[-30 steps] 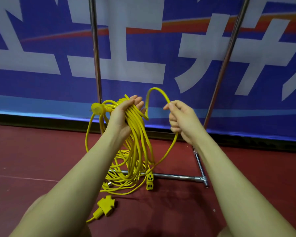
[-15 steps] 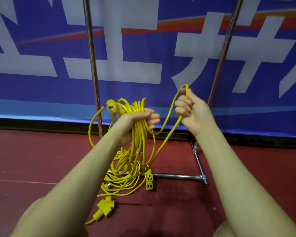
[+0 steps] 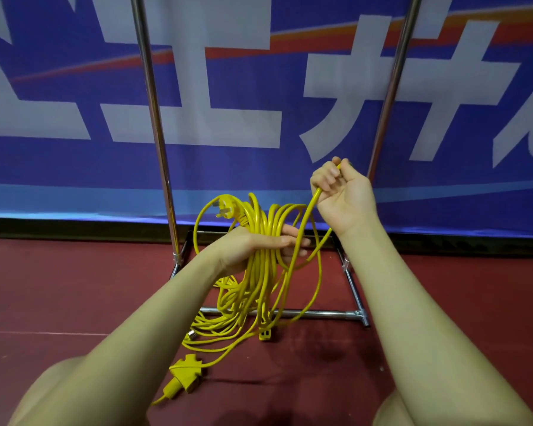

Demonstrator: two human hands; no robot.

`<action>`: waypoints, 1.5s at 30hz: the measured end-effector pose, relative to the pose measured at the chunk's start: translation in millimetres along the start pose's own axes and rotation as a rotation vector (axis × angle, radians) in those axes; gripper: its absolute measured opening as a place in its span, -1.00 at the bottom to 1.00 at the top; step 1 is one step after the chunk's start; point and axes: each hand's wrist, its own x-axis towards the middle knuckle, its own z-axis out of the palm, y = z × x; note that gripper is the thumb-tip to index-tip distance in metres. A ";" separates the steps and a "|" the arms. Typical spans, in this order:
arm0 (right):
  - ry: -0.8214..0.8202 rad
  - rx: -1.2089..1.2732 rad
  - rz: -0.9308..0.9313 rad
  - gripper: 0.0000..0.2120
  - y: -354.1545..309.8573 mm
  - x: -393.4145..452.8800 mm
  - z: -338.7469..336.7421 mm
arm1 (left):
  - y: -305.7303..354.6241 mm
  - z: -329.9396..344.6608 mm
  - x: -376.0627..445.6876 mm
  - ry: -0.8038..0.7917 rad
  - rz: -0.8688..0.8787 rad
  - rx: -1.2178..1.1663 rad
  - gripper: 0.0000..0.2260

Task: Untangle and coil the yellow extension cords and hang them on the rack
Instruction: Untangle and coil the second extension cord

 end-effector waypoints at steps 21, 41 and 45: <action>-0.177 -1.188 0.276 -0.81 31.5 -5.0 -28.9 | 31.7 -27.5 10.0 0.461 0.359 -0.497 -0.84; -0.294 -1.094 0.308 -0.81 35.5 -13.3 -19.5 | 42.0 -47.5 0.7 0.517 0.346 -0.545 -0.87; -0.173 -0.887 0.244 -0.78 20.3 -9.1 -13.3 | 37.0 -42.7 -2.5 0.448 0.226 -0.391 -0.86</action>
